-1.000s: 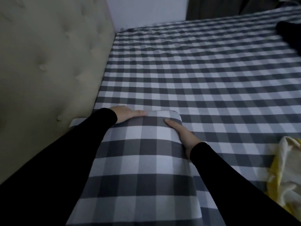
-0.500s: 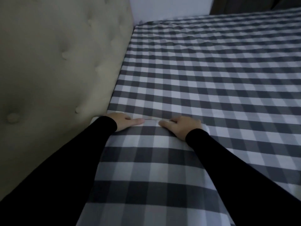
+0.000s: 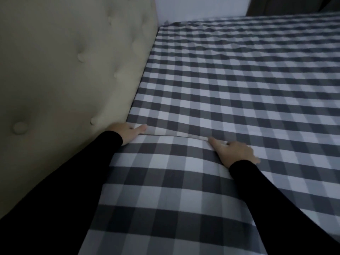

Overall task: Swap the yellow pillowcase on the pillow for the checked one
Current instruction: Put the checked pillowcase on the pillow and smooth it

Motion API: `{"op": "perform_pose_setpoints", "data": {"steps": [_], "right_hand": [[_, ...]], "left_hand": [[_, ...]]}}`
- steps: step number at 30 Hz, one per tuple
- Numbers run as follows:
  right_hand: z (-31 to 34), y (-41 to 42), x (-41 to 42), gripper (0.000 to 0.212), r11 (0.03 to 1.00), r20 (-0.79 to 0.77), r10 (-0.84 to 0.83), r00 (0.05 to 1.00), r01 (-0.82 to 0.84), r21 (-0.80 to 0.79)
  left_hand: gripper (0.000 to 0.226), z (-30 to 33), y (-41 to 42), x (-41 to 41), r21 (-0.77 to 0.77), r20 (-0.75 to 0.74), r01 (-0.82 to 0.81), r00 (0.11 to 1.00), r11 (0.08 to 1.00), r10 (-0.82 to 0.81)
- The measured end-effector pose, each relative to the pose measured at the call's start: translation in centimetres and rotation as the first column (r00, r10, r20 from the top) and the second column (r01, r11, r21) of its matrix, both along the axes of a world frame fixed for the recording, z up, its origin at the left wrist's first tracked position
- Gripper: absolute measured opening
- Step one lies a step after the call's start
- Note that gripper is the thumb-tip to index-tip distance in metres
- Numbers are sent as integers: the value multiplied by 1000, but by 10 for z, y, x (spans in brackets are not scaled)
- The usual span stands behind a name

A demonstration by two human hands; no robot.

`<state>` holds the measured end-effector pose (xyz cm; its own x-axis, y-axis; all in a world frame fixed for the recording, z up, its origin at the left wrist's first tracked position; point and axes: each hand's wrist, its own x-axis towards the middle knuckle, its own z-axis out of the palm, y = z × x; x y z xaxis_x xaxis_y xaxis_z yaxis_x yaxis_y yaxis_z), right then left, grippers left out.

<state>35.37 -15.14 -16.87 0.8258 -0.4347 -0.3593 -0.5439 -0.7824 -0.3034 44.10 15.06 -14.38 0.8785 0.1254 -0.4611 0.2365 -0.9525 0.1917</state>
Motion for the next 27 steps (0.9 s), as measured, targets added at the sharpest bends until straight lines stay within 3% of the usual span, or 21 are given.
{"op": "perform_pose_setpoints", "data": {"steps": [3,6,8,10,13,15,21,24,27], "right_hand": [[-7,-7,-1,84,971,-12,-84,996,85,222],[3,-11,-1,81,949,-59,-109,992,122,292],[7,-5,0,74,988,33,-112,993,107,114],[24,11,-10,67,994,165,35,986,-17,-110],[38,46,-31,64,922,278,386,880,-370,-110],[33,61,-42,67,871,208,485,850,-491,-23],[19,37,-50,77,917,110,382,917,-391,76],[15,31,-84,76,958,161,263,951,-277,71],[26,36,-121,70,974,152,126,980,-151,166]], "left_hand": [[70,-7,8,-3,-152,193,1,981,988,29],[59,0,1,-11,-74,298,0,954,997,23],[53,6,-9,-21,81,457,59,885,995,-90],[53,23,-28,-45,133,546,134,817,982,-186],[74,30,-48,-87,82,364,284,884,955,-294],[88,20,-43,-102,79,213,298,927,951,-308],[78,10,-11,-92,50,153,87,984,995,-94],[73,5,4,-113,-85,214,-39,975,996,56],[69,8,16,-152,-218,249,-88,958,972,143]]}}
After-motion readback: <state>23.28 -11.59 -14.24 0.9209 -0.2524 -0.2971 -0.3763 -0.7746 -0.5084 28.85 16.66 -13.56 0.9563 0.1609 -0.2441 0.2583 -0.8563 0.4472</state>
